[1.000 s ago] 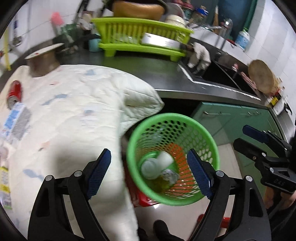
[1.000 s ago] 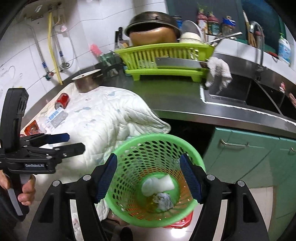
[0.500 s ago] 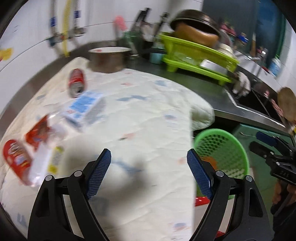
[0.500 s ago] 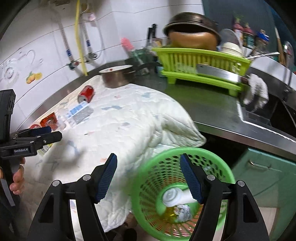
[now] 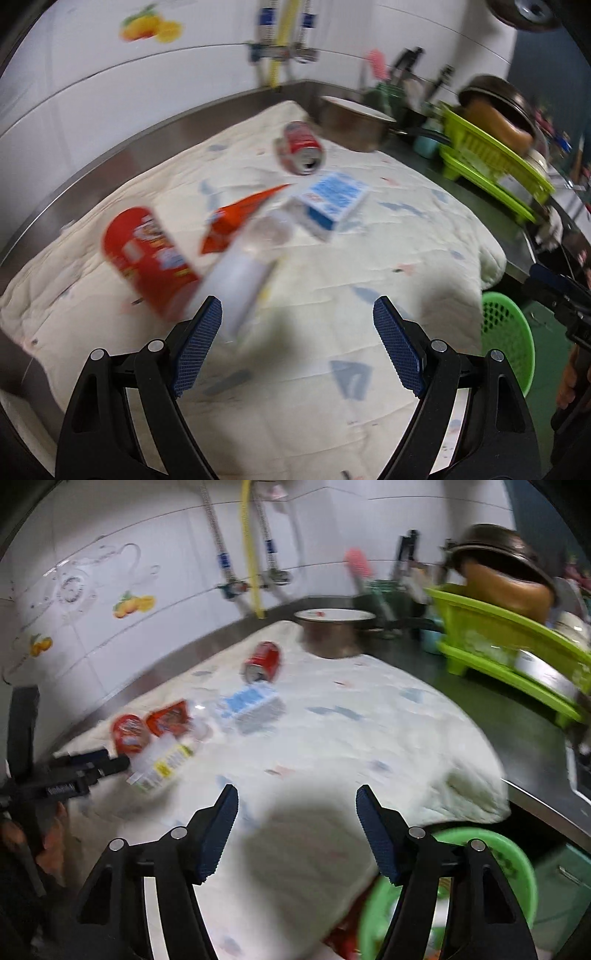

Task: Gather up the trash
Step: 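Grasp the red wrapper with the right gripper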

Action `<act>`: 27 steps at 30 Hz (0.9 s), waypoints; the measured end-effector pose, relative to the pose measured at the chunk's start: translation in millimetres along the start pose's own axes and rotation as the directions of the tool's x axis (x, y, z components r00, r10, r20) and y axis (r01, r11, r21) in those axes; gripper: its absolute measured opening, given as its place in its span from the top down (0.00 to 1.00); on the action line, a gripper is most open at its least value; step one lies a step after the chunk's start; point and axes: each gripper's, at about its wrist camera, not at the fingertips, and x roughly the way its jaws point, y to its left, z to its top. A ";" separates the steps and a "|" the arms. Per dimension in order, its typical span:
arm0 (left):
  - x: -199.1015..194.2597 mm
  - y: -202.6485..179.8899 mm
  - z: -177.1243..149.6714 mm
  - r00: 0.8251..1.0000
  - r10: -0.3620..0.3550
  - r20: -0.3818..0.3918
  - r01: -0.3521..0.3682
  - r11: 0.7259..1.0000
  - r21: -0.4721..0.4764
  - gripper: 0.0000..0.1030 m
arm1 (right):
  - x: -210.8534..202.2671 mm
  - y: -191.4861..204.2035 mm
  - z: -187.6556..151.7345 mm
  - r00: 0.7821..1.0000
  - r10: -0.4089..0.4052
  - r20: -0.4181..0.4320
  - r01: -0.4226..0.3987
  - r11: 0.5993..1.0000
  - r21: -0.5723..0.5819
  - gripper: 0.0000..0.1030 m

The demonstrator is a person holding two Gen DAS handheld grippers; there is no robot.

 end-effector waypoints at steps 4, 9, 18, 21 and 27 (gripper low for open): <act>-4.6 24.0 -5.0 1.000 0.031 0.006 -0.030 0.998 -0.048 0.19 | 23.8 32.6 22.5 0.995 0.101 -0.012 -0.102 0.995 -0.011 0.45; -9.1 42.6 -9.4 0.998 0.055 0.014 -0.053 0.995 -0.087 0.19 | 53.6 72.3 47.0 0.976 0.215 -0.045 -0.215 0.977 0.009 0.50; -14.4 69.4 -17.6 0.997 0.070 0.026 -0.066 0.986 -0.152 0.19 | 119.9 105.9 87.1 0.909 0.401 -0.116 -0.360 0.893 0.272 0.63; -14.1 76.3 -20.6 0.997 0.068 0.029 -0.063 0.984 -0.164 0.19 | 142.1 106.8 97.4 0.889 0.440 -0.125 -0.370 0.852 0.371 0.66; -13.0 83.6 -25.3 0.998 0.063 0.027 -0.057 0.982 -0.181 0.19 | 184.8 108.0 106.5 0.860 0.488 -0.151 -0.350 0.778 0.521 0.70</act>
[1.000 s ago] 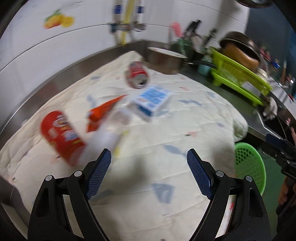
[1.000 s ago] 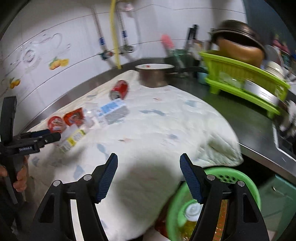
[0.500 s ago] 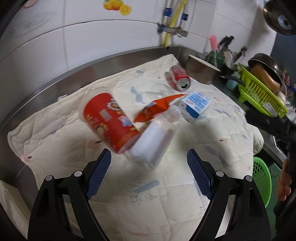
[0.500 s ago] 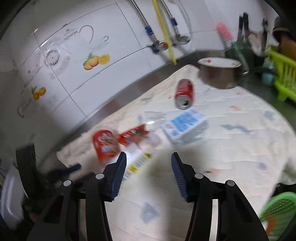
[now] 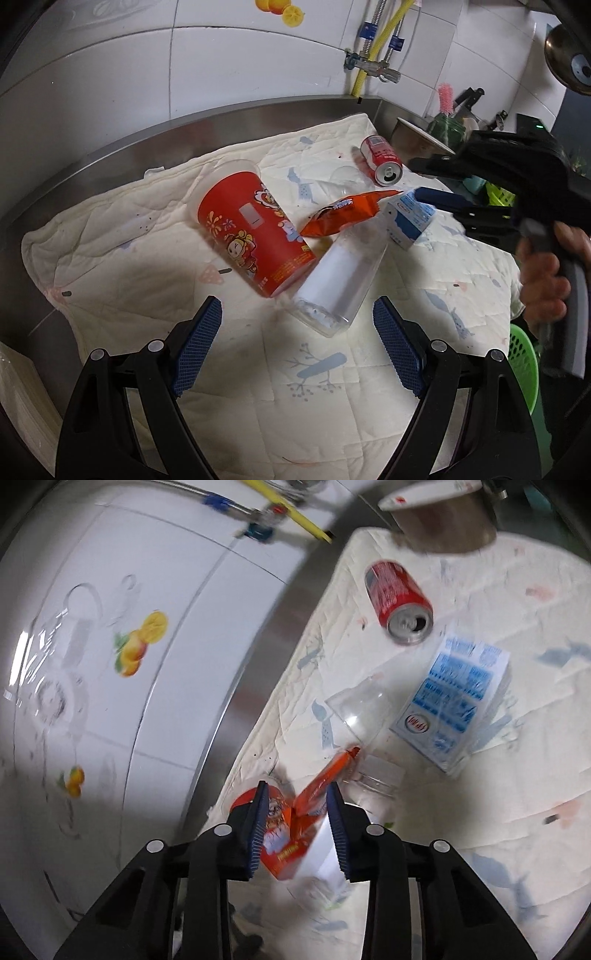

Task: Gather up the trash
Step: 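Grasp the red wrapper with the right gripper, then carry the red wrapper to the green basket while the left gripper grasps the clear bottle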

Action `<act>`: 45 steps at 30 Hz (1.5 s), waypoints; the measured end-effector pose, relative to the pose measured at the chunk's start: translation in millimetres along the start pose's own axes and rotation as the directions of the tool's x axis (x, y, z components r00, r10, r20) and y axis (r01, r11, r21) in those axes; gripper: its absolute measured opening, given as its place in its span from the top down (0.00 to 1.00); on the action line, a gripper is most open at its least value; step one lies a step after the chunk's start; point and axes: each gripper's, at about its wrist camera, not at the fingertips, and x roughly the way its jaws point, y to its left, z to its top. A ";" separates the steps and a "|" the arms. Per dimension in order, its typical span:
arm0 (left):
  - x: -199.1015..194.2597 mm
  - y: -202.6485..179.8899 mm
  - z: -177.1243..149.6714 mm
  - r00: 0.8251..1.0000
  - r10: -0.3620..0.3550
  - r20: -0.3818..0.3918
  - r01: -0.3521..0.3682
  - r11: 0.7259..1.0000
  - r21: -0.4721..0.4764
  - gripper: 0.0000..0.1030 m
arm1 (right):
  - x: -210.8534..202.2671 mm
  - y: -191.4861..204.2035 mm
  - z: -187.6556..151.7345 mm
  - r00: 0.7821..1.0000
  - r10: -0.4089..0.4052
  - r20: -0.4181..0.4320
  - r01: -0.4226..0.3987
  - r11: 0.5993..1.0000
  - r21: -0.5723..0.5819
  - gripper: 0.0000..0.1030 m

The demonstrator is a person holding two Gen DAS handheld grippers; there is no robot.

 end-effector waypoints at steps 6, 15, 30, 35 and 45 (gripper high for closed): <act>1.7 2.5 1.3 1.000 -0.005 0.000 0.005 1.000 -0.002 0.19 | 28.3 -5.2 6.8 0.997 -0.075 -0.031 0.076 0.996 0.046 0.72; 5.8 3.7 3.8 1.000 -0.002 -0.004 0.002 1.000 -0.003 0.19 | 41.6 -18.7 8.5 0.997 -0.066 -0.038 0.068 0.996 0.064 0.98; 37.7 -39.9 28.6 0.996 -0.081 -0.038 0.086 0.984 0.158 0.21 | -60.1 -9.3 -14.8 0.990 -0.047 0.135 0.067 0.987 -0.145 0.99; 68.4 -57.5 36.7 0.995 -0.055 -0.086 0.073 0.971 0.228 0.21 | -101.9 -18.4 -28.4 0.978 -0.073 0.198 0.111 0.976 -0.189 0.99; 109.4 -67.9 43.6 0.988 -0.010 -0.155 0.056 0.953 0.299 0.21 | -189.4 -61.1 -62.2 0.932 -0.194 0.305 0.262 0.944 -0.202 0.99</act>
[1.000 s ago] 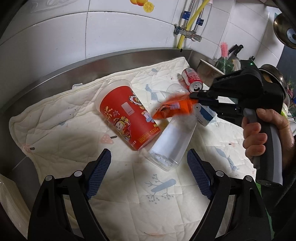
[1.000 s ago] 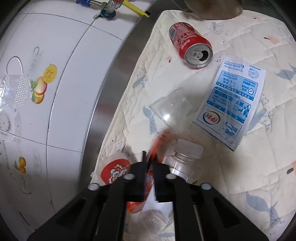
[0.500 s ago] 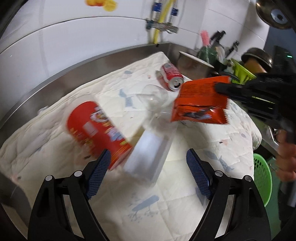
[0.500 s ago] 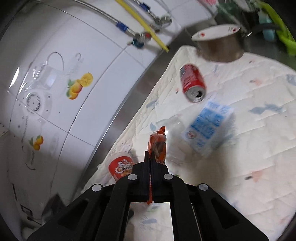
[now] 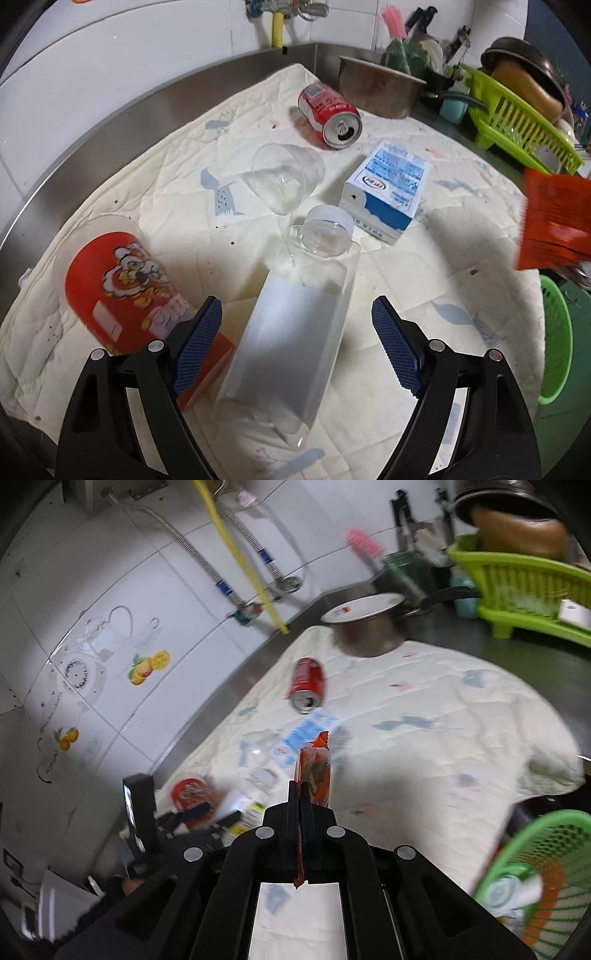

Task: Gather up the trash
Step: 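Carry the red wrapper to the green basket while the left gripper grasps the clear bottle, then release the red wrapper into the basket while the left gripper carries the clear bottle toward it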

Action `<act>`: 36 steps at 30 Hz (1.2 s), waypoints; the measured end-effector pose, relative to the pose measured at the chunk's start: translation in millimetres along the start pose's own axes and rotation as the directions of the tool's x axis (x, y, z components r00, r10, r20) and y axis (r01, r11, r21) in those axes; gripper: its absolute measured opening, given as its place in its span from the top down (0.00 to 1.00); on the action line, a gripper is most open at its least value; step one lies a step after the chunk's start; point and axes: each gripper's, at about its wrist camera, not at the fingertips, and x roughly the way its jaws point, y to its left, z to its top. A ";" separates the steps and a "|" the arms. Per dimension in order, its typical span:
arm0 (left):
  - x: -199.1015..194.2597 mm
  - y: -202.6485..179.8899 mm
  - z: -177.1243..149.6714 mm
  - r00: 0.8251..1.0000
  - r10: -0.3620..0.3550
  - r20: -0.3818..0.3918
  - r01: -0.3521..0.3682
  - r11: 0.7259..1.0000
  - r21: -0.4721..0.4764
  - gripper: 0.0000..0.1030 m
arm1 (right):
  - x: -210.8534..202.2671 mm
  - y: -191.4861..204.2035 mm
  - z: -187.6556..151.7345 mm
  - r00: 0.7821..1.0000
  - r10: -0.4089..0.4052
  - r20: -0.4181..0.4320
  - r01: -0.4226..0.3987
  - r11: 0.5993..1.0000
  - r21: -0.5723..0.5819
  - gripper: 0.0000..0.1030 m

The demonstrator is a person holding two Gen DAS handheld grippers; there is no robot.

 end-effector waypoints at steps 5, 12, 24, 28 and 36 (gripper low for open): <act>10.8 -0.2 3.8 0.999 0.022 -0.026 -0.022 1.000 0.013 0.21 | -36.3 -34.6 -16.9 0.998 -0.069 0.008 0.069 0.997 0.031 0.99; 17.3 -5.6 6.2 0.998 0.049 -0.047 -0.046 0.998 0.053 0.26 | -63.8 -75.8 -47.6 0.983 -0.181 -0.029 0.182 0.980 0.085 0.99; 19.1 -13.7 1.7 0.998 0.047 -0.052 -0.042 0.994 0.102 0.45 | -84.8 -132.1 -90.6 0.939 -0.323 -0.116 0.340 0.925 0.173 0.99; 10.8 -15.7 -2.4 0.998 0.034 -0.045 -0.030 0.996 0.084 0.48 | -88.5 -145.2 -100.8 0.917 -0.375 -0.133 0.394 0.902 0.176 0.99; -17.0 -34.6 -16.1 1.000 -0.013 -0.021 0.015 0.997 0.076 0.49 | -95.4 -179.6 -119.8 0.869 -0.462 -0.175 0.492 0.846 0.207 0.97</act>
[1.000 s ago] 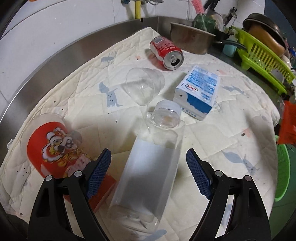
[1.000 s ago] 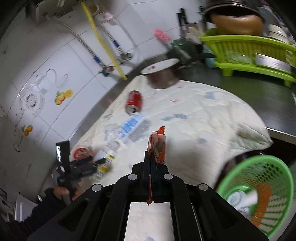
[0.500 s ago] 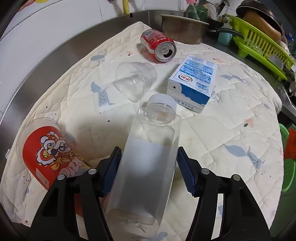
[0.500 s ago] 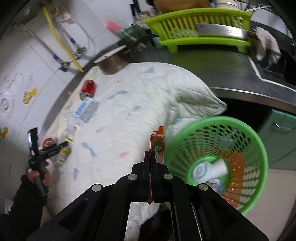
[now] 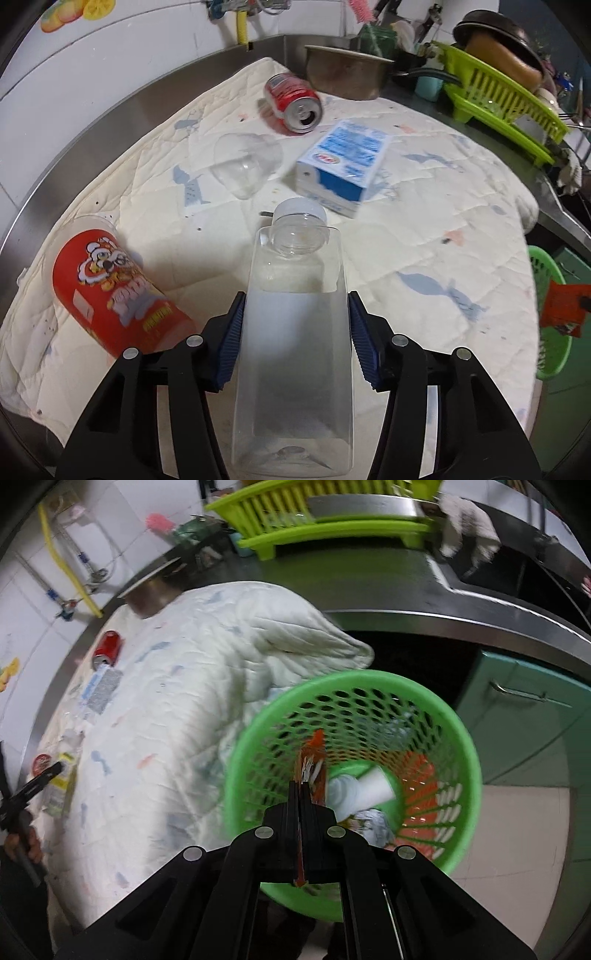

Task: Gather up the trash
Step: 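Release the red wrapper into the basket while the left gripper carries the clear bottle toward it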

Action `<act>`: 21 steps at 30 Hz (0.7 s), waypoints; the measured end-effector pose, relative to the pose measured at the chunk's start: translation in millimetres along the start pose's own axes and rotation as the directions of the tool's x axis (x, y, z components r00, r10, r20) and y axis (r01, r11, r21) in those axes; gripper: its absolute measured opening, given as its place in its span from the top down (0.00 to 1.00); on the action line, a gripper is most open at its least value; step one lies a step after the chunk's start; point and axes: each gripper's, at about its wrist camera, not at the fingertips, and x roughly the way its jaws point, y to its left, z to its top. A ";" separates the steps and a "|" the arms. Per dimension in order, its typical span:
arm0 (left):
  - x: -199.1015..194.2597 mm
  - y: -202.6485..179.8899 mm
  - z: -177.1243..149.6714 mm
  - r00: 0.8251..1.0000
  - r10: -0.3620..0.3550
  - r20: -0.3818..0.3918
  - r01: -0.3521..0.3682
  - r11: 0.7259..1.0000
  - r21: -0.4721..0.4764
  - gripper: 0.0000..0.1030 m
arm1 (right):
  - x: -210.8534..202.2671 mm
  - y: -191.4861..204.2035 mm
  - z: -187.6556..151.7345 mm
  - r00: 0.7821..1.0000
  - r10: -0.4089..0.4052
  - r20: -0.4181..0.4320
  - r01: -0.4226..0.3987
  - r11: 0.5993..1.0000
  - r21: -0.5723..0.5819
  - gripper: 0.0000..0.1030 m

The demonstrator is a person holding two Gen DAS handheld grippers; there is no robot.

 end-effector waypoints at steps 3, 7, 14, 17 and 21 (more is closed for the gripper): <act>-17.0 -20.4 -1.1 0.998 -0.056 0.030 0.056 0.998 0.019 0.49 | 3.0 -12.2 -2.5 1.000 -0.031 -0.004 0.031 0.999 0.020 0.93; -34.5 -57.8 2.0 0.990 -0.126 0.060 0.122 0.990 0.072 0.49 | 5.4 -28.2 -6.3 0.998 -0.054 -0.007 0.055 0.997 0.047 0.91; -53.3 -139.7 7.1 0.960 -0.273 0.063 0.258 0.950 0.178 0.49 | -10.3 -47.2 -14.8 0.998 -0.060 0.028 0.058 0.995 0.081 0.60; -53.9 -180.0 7.3 0.944 -0.328 0.046 0.309 0.923 0.230 0.49 | -23.2 -56.5 -17.0 0.996 -0.060 0.059 0.053 0.993 0.107 0.57; -44.7 -234.8 4.3 0.924 -0.383 -0.008 0.368 0.883 0.291 0.49 | -42.1 -68.2 -22.7 0.994 -0.055 0.094 0.041 0.989 0.140 0.54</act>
